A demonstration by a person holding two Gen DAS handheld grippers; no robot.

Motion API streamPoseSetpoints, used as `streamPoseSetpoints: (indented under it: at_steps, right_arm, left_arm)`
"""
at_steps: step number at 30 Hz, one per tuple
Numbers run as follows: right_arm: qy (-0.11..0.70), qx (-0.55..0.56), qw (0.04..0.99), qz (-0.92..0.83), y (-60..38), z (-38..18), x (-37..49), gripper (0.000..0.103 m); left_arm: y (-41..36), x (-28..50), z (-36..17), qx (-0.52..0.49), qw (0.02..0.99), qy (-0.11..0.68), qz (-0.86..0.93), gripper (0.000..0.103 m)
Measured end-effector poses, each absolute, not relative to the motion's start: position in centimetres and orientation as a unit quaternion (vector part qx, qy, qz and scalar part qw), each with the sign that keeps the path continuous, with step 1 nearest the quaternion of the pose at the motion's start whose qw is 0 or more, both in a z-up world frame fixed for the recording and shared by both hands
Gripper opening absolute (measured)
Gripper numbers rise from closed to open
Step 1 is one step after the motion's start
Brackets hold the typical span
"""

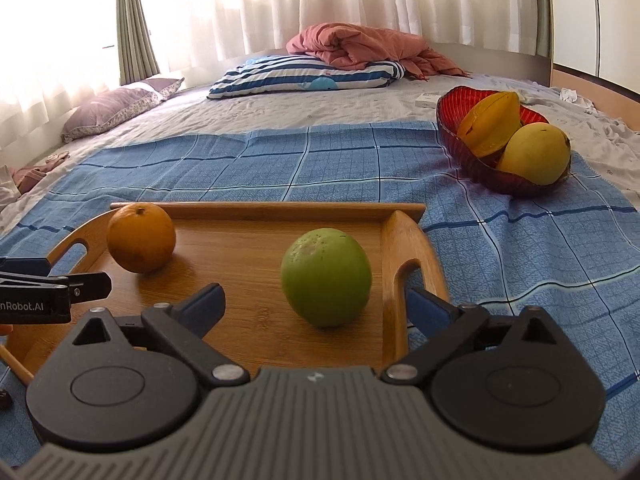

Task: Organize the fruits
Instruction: 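Withdraw both open tools from the tray back toward the remaining fruits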

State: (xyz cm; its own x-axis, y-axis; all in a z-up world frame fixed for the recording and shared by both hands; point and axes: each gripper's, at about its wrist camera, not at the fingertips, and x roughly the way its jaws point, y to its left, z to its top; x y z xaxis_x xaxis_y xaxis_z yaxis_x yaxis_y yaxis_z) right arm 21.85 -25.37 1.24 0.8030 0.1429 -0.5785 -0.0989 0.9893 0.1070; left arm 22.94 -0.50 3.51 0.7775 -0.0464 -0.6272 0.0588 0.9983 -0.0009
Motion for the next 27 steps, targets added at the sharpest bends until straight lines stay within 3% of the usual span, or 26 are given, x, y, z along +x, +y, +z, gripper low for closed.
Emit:
streamPoseSetpoints:
  at_steps: [17, 27]
  right_arm:
    - [0.251, 0.031, 0.965, 0.074, -25.4, 3.0, 14.3, 0.103]
    - [0.22, 0.013, 0.972, 0.082, -25.4, 2.8, 9.7, 0.103]
  left_arm:
    - [-0.5, 12.9, 6.2, 0.005, 0.96, 0.271, -0.068, 0.103]
    - [0.6, 8.4, 5.2, -0.021, 0.965, 0.254, -0.066, 0.103]
